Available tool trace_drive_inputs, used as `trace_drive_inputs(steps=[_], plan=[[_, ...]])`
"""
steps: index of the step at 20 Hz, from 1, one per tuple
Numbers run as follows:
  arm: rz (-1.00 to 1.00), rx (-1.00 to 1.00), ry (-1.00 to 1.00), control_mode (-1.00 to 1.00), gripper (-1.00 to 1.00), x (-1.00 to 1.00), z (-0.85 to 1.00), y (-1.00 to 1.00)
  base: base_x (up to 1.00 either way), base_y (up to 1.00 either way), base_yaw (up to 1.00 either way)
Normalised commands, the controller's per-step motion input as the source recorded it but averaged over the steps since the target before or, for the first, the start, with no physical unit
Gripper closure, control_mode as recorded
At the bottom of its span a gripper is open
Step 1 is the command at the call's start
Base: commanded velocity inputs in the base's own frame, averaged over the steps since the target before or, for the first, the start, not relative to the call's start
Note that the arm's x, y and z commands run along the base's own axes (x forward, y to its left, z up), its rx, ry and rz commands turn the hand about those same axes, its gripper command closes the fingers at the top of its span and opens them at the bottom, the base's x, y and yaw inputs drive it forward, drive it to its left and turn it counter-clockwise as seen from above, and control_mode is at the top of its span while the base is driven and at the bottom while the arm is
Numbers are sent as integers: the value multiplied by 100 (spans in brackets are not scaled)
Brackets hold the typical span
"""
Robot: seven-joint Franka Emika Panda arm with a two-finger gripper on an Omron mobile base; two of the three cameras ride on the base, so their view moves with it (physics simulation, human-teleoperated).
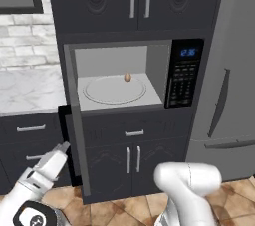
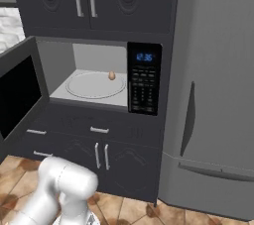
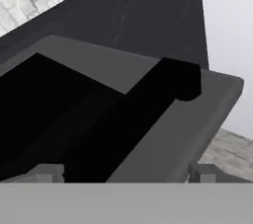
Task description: Close the microwave door.
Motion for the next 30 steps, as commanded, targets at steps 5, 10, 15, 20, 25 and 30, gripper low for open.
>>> trace_drive_inputs(steps=[5,10,15,20,25,30], plan=[[-18,0,5,-100,-100,76,-27,84,0,0,0],[-17,2,7,-100,-100,74,-53,12,0,0,0],[-8,25,-5,-100,-100,4,-18,-92,0,0,0],[1,39,-3,-100,-100,0,0,-100,0,0,0],[22,29,6,-100,-100,0,16,-100,0,0,0],[40,14,1,-100,-100,51,5,-100,0,0,0]])
